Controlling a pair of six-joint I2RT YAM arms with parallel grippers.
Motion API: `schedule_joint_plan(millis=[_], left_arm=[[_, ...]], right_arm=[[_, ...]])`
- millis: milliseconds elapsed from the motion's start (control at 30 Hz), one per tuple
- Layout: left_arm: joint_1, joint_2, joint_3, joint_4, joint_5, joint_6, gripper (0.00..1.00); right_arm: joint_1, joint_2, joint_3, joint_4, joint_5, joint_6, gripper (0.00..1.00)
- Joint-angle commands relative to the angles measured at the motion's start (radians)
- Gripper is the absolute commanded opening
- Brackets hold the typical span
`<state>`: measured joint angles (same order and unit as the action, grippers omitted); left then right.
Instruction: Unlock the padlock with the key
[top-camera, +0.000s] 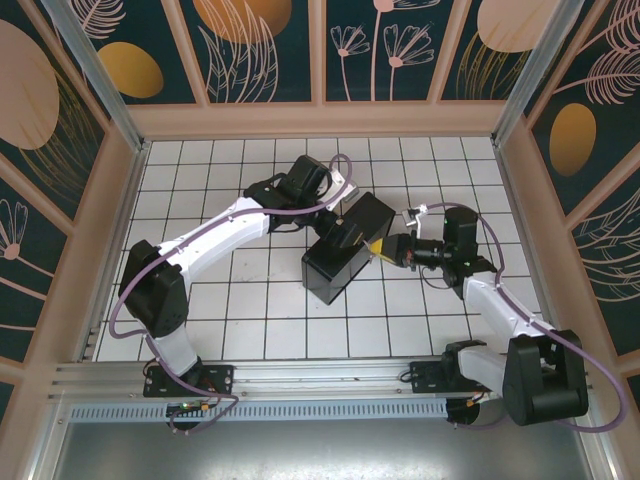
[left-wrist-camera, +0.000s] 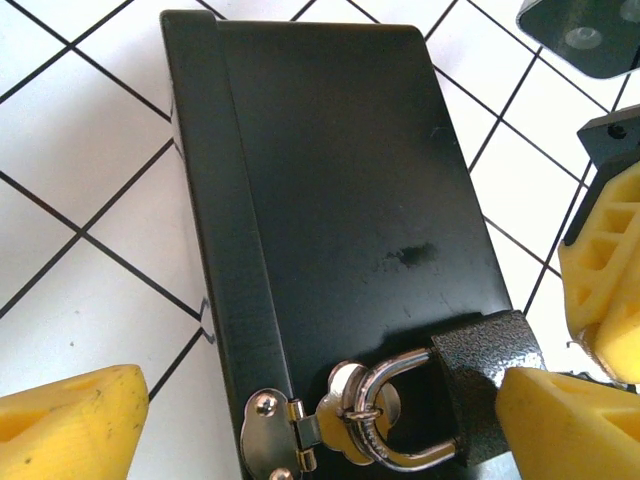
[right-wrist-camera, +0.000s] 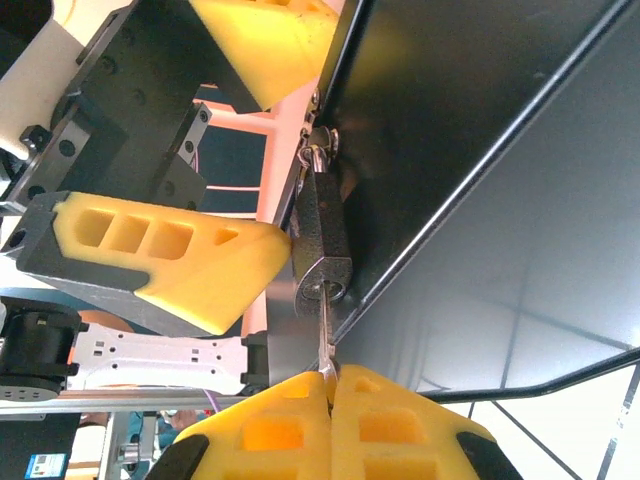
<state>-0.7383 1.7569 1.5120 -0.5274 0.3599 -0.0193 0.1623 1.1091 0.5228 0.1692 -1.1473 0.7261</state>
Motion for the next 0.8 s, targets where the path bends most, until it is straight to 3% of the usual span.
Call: schedule_joint_plan(millis=[0,767], left_arm=[[0.008,0.027,0.019,-0.059,0.002,0.003,0.93],[0.027,0.159,0.150,-0.093,0.049,0.039,0.92]], right_arm=[[-0.006,-0.005,0.053,0.011,-0.022,-0.046,0.03],[-0.036,0.041,0.061,0.037,-0.036,-0.050,0.04]])
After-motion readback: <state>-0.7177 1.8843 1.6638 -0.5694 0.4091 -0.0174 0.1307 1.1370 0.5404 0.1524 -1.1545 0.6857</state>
